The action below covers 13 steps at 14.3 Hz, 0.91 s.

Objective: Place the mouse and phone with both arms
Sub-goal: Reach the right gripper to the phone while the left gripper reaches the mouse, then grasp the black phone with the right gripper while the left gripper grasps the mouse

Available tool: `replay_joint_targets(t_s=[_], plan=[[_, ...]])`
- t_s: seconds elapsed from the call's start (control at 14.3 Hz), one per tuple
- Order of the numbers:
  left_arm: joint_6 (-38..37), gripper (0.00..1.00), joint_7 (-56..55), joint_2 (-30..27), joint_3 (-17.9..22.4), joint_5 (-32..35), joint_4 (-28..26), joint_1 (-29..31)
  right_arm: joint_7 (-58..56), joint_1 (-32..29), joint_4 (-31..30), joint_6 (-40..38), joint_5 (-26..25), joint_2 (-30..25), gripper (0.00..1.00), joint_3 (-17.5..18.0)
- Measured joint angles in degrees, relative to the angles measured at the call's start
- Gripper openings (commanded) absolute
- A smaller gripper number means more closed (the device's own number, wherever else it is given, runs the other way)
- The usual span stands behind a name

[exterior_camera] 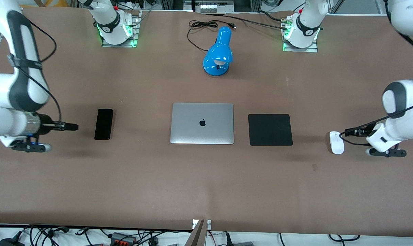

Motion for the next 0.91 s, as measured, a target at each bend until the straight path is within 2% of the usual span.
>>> replay_joint_targets(t_s=[0.21,0.49,0.63,0.77,0.91], plan=[[8.8,1.0,0.3,1.7,-0.1,0.0,-4.2,0.0,5.8,2.0,-6.6,6.9,-0.1,1.1,1.0,0.0],[28.6,1.0,0.4,1.9,-0.3,0.1,-14.7,0.0,7.5,2.8,-14.2,15.5,-0.1,1.1,1.0,0.0],[36.7,1.0,0.4,2.8,-0.3,0.1,-18.2,-0.1,7.3,3.7,-17.6,20.6,-0.7,1.0,1.0,0.1],[41.5,1.0,0.5,4.7,-0.4,0.1,-19.2,-0.1,6.2,4.9,-20.8,24.8,-2.8,0.7,1.0,0.1],[43.0,1.0,0.6,5.6,-0.4,0.1,-19.1,-0.1,5.6,5.5,-23.0,26.3,-3.5,0.0,1.0,0.1]])
